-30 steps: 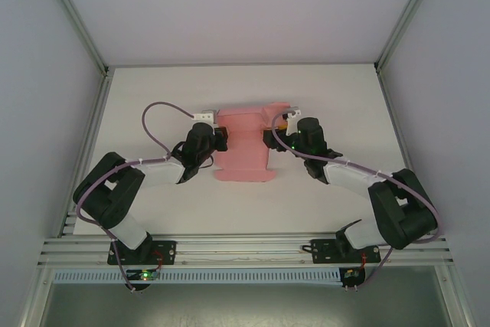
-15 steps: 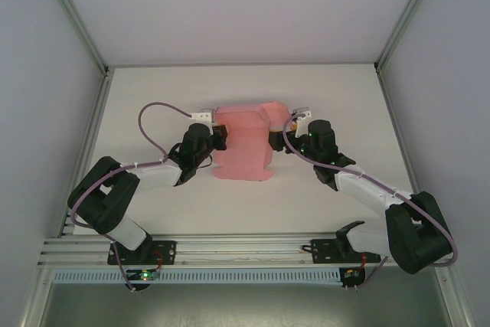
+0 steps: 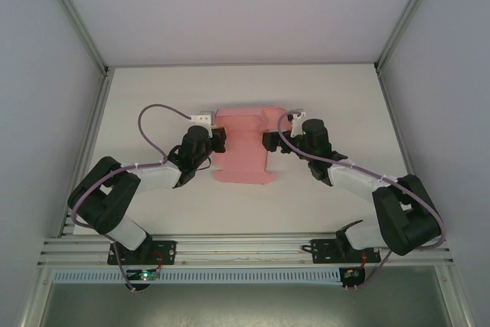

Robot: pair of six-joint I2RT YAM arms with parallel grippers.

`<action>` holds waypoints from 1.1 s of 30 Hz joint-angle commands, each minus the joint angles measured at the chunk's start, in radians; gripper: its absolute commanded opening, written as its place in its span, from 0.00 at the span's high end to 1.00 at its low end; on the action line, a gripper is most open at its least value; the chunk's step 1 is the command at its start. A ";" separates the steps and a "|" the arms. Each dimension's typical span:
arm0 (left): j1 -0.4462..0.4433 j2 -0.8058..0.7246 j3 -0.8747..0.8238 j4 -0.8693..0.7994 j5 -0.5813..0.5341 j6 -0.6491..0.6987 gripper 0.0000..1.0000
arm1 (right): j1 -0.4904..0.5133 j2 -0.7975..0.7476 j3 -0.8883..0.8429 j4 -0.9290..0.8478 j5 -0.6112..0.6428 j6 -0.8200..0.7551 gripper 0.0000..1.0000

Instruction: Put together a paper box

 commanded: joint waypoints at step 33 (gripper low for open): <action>-0.004 -0.042 -0.007 0.031 -0.026 0.046 1.00 | -0.316 -0.561 -0.103 -0.253 0.067 -0.076 0.02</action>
